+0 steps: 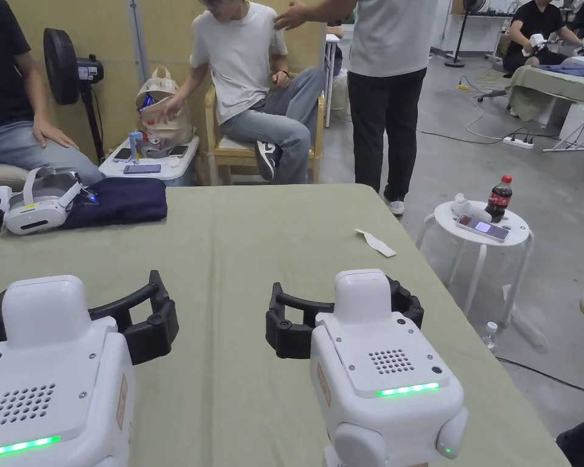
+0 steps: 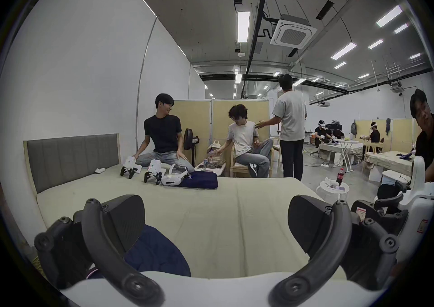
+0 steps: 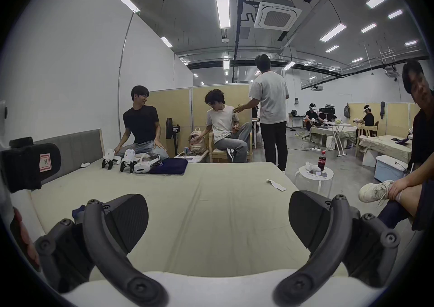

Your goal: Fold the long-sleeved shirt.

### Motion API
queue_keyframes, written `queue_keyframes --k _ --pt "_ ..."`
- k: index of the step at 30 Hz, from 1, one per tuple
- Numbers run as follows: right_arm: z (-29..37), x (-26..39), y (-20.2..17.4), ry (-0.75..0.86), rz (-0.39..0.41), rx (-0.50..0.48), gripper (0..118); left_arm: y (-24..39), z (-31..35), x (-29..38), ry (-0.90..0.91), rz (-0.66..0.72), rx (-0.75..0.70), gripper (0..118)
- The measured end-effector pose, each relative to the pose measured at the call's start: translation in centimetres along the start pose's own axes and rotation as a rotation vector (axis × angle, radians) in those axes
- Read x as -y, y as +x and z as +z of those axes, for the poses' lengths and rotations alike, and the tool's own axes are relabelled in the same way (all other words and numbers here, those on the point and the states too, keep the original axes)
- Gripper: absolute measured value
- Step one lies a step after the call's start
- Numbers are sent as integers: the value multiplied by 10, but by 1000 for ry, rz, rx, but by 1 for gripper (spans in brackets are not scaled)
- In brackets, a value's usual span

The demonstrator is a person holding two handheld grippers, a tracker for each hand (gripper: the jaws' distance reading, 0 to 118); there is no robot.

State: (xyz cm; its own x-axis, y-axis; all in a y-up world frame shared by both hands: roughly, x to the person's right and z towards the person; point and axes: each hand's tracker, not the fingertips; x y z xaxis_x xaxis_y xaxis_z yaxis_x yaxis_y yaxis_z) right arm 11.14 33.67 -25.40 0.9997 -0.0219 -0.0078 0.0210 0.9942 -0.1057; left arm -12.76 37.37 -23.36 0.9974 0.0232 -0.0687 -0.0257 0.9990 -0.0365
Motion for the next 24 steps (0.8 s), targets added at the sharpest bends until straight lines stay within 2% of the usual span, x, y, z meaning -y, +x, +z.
queue_keyframes --k 7,9,14,22,24 --pt "0 -4 0 9 2 8 118 3 -5 3 -9 -8 -9 118" --pt "-1 -5 -2 16 8 39 118 6 -8 1 -15 -14 -9 118" --pt "-2 -7 0 20 -9 31 118 12 -6 -2 5 -35 -17 118" --pt "0 4 -1 58 44 69 118 12 -9 5 -4 -33 10 118" --pt "1 6 0 49 46 54 112 12 -8 9 8 -32 4 112"
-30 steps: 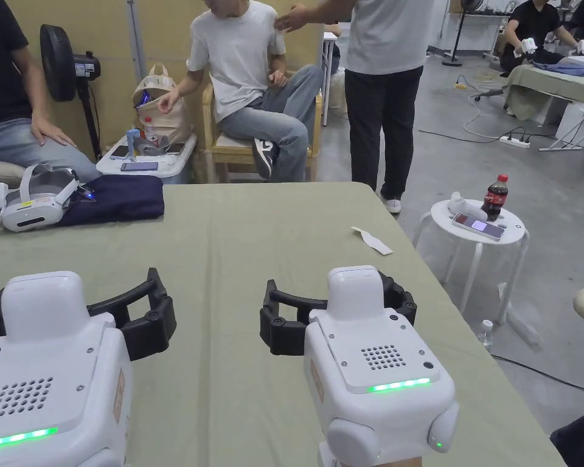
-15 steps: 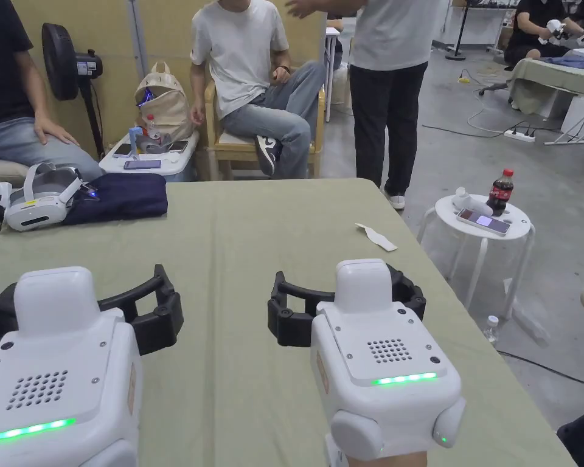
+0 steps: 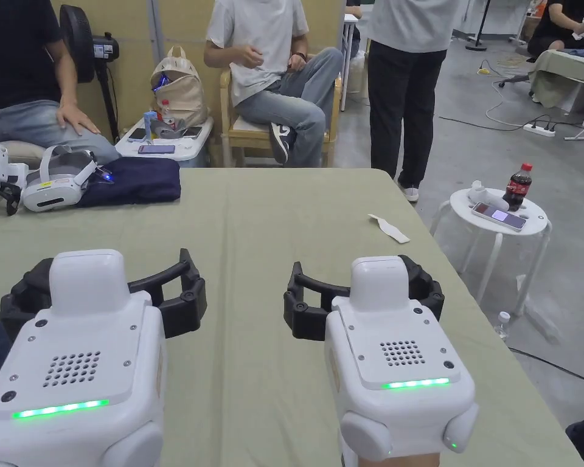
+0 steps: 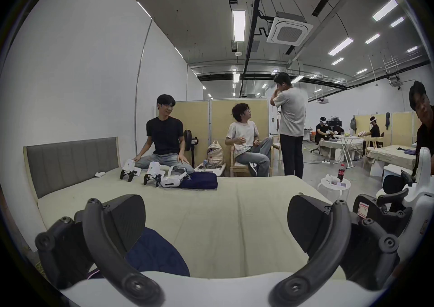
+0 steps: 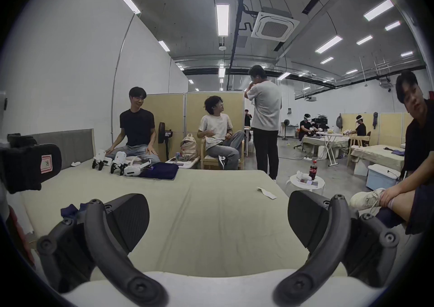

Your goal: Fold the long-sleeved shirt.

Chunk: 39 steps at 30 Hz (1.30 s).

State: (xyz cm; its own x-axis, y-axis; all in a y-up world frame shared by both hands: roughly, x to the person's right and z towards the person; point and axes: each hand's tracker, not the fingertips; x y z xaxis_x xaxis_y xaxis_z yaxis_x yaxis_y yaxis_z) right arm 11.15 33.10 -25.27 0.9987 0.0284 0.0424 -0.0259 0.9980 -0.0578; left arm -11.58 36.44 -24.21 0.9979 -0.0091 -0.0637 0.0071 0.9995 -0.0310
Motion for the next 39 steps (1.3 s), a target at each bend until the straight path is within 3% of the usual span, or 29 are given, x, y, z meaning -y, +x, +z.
queue_keyframes --k 1,2,3,4,6,7,9,12,14,19,24,25,26,27,28,30,36,38,39 --pt "-1 0 -1 -12 4 2 98 1 0 2 4 -7 -4 103" --pt "0 1 -2 -12 9 -1 63 2 0 3 7 -10 -10 83" --pt "2 3 -3 -1 16 2 6 3 -1 4 3 -12 -9 40" --pt "1 3 -3 -6 21 10 2 2 -3 5 -12 -14 -15 8" --pt "0 5 -5 -16 32 36 2 1 -12 7 -96 13 16 1" --pt "1 6 -3 -26 11 -10 1 0 -11 10 -91 43 13 0" --pt "-1 9 -8 -59 -22 -54 1 -6 -11 19 -102 68 46 0" --pt "-2 19 -27 -97 14 -107 1 -17 -10 42 -198 4 -29 0" --pt "-3 29 -44 -157 5 -207 1 -42 -6 64 -286 66 -16 0" --pt "-5 59 -102 -275 8 -413 1 -124 20 117 -438 97 -202 0" --pt "-18 81 -142 -350 58 -506 1 -185 -1 132 -489 174 -263 0" --pt "-21 83 -146 -356 62 -508 1 -190 -17 136 -484 172 -262 13" --pt "-24 84 -148 -358 64 -510 1 -194 -31 139 -482 175 -256 39" --pt "-28 86 -149 -362 65 -510 1 -196 -52 146 -488 188 -229 78" --pt "-32 86 -149 -368 66 -508 1 -196 -76 154 -522 204 -190 94" --pt "-42 90 -145 -384 72 -490 1 -192 -123 173 -587 186 -94 95" --pt "-68 109 -121 -460 77 -419 1 -154 -211 242 -869 104 -41 92" --pt "-73 115 -112 -484 73 -396 1 -147 -218 269 -1023 97 -94 81" --pt "-75 118 -108 -492 66 -388 1 -136 -201 256 -805 10 -107 79"
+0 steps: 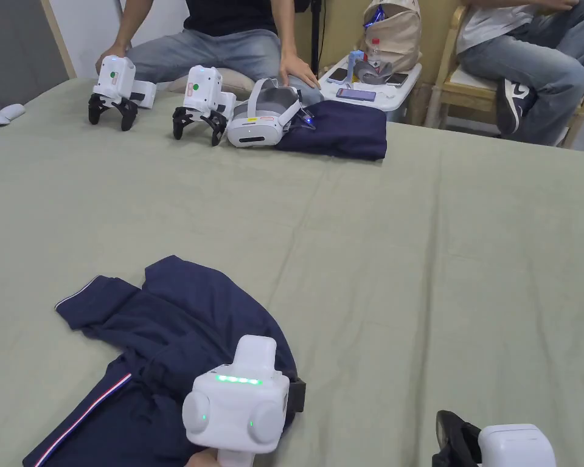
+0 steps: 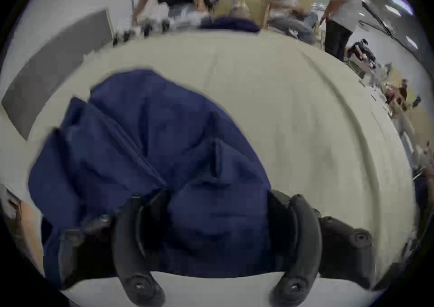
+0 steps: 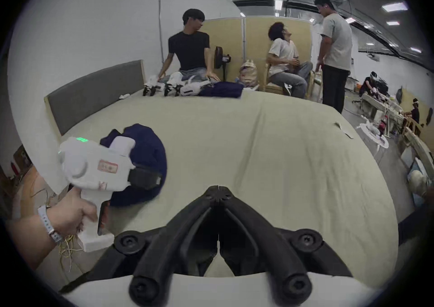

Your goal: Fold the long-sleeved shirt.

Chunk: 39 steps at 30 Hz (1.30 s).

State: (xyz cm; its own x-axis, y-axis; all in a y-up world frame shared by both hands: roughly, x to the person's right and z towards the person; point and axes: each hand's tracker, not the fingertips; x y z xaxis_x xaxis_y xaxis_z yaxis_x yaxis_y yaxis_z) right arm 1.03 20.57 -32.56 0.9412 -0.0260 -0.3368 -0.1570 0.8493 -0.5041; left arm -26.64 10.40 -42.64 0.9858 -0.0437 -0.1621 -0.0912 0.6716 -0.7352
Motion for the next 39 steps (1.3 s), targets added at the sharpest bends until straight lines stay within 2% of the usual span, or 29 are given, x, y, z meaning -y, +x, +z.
queue_keyframes --k 1,2,3,4,5,6,8,11,15,19,24,26,28,32,33,34,36,37,39 --pt "-1 3 5 -5 -9 3 1 2 1 2 10 9 -40 63" --pt "-1 4 8 -7 -15 7 1 -1 0 3 10 42 -130 33" --pt "0 6 12 -9 -24 11 1 -11 1 3 37 95 -165 11" --pt "2 6 15 -11 -33 14 1 -12 7 4 -20 211 -9 11" --pt "5 5 18 -11 -42 16 1 -17 10 0 -23 241 -3 11" --pt "10 4 23 -6 -54 16 1 -20 17 -7 -46 262 17 11" --pt "22 1 33 20 -65 26 1 -29 51 -16 59 301 36 11" --pt "49 -3 56 91 -96 77 1 4 120 -35 199 210 -41 11" --pt "88 1 99 152 -164 150 1 70 181 -61 285 123 101 11" --pt "134 13 146 189 -203 268 1 190 207 -74 326 -23 311 11" --pt "189 38 211 185 -269 469 1 361 199 -35 189 -237 554 11" --pt "207 49 233 175 -308 545 1 415 197 -3 134 -339 590 11" --pt "221 61 249 168 -356 585 1 447 198 26 63 -430 611 11" --pt "233 78 263 142 -390 621 1 464 186 60 25 -456 565 12" --pt "231 80 262 139 -390 620 1 458 187 57 5 -454 595 17" --pt "230 81 260 137 -392 614 1 447 190 52 -13 -404 659 31" --pt "223 77 254 147 -406 582 1 407 202 36 -28 -288 822 76" --pt "218 73 248 162 -408 559 1 384 213 27 -40 -195 948 77" --pt "211 63 235 186 -400 496 1 333 237 15 -10 -136 1095 79"
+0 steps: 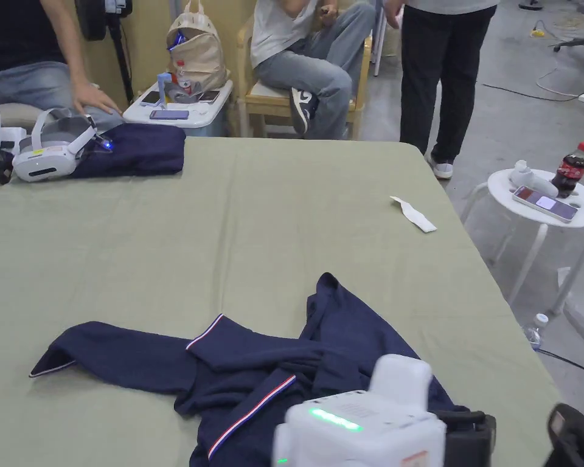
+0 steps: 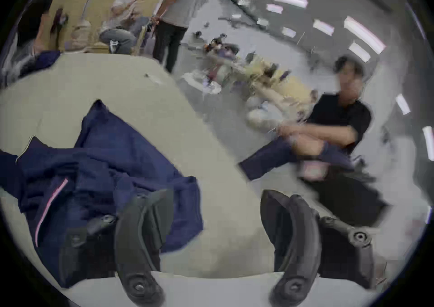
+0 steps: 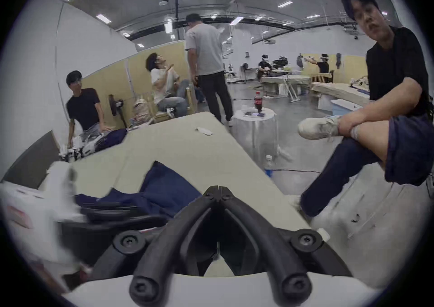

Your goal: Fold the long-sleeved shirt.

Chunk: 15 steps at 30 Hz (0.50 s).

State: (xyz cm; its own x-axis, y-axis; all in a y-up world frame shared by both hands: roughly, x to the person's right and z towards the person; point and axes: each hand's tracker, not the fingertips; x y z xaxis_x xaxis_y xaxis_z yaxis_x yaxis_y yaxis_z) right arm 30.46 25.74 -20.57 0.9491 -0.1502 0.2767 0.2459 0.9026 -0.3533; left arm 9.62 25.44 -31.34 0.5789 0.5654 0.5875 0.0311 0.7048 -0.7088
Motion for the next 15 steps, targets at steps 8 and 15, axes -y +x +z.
queue_keyframes --k 8,15 --pt "5 4 -87 36 68 -163 1 -54 191 10 278 -203 -725 81" --pt "2 16 -153 6 125 -275 1 -118 228 57 229 69 -839 0"
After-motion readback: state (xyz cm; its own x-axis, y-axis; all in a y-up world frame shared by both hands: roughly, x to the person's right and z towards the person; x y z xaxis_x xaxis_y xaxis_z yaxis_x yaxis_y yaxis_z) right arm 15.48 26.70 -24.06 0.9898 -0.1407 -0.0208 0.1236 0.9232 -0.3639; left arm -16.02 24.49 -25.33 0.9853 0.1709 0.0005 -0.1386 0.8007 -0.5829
